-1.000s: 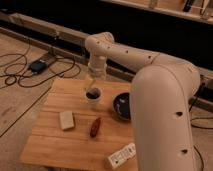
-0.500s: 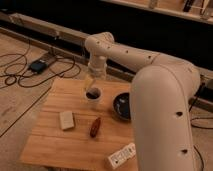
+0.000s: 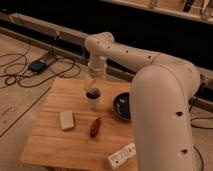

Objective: Place the pepper on the white sponge

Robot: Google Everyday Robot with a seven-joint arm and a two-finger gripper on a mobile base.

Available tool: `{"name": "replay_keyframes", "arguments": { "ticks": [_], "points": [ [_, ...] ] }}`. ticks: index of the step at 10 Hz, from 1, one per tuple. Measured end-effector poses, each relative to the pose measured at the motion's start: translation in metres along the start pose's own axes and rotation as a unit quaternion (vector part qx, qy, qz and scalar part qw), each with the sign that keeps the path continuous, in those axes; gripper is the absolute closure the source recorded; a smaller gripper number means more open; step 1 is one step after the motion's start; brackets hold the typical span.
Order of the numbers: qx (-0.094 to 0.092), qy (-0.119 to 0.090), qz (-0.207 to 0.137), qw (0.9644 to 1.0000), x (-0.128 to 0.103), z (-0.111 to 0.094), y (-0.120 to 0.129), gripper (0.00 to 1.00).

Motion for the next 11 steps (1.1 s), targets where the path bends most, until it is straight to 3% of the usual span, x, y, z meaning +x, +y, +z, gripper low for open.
{"name": "replay_keyframes", "arguments": {
  "ticks": [2,4,6,8,11],
  "points": [
    [0.017,0.013,0.022,0.9995,0.013,-0.001,-0.002,0.2],
    [0.055,0.025,0.058,0.9965,0.036,-0.011,0.0,0.2],
    [0.068,0.024,0.095,0.9929,0.055,-0.017,0.021,0.2],
    [0.056,0.021,0.125,0.9903,0.066,-0.008,0.048,0.2],
    [0.019,0.021,0.177,0.9838,0.079,0.019,0.083,0.2]
  ]
}}
